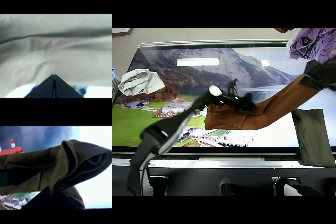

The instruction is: Fold the clothes and pants, and hang the long-sleeved shirts on hangers.

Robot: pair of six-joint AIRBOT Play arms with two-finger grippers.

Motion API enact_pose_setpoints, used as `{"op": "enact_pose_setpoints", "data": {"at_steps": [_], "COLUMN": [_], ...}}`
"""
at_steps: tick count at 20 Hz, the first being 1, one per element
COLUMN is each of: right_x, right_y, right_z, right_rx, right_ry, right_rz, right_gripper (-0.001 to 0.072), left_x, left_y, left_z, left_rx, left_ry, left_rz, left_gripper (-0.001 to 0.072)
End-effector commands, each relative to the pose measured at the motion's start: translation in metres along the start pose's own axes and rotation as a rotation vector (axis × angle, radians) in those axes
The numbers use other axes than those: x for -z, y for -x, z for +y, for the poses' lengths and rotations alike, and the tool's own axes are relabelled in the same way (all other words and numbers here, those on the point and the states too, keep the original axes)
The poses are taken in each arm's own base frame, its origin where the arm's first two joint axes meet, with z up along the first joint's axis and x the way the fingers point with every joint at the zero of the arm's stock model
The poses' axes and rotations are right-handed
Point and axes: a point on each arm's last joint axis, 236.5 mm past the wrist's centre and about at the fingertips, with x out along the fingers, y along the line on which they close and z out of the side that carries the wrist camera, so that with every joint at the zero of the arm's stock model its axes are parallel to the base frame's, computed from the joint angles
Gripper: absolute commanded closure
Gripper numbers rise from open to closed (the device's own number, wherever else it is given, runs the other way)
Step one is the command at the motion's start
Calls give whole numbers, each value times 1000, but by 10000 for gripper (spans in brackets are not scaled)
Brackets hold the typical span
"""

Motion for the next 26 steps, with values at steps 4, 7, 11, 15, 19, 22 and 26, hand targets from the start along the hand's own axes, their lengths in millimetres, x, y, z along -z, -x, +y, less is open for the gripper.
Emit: {"op": "enact_pose_setpoints", "data": {"at_steps": [4, 7, 11, 15, 19, 22, 26], "right_x": [26, 51, 97, 135, 152, 161, 173], "right_y": [-60, -102, -163, -213, -249, -263, -266], "right_z": [86, 136, 182, 211, 227, 228, 244], "right_rx": [-68, -59, -33, -23, -37, -39, -116], "right_ry": [-5, 32, 41, 50, 69, 54, 79], "right_rz": [110, 146, 233, 293, 302, 332, 382], "right_gripper": [685, 685, 684, 684, 682, 635, 398], "left_x": [-41, -49, -52, -52, -51, -52, -51], "left_y": [234, 320, 388, 409, 409, 409, 409], "left_z": [59, 49, 40, 44, 44, 44, 44], "left_rx": [-572, -625, -632, -640, -641, -641, -642], "left_ry": [-160, -144, -116, -91, -98, -98, -97], "left_rz": [-135, -271, -402, -434, -431, -431, -431], "left_gripper": [693, 692, 692, 691, 691, 691, 691]}}
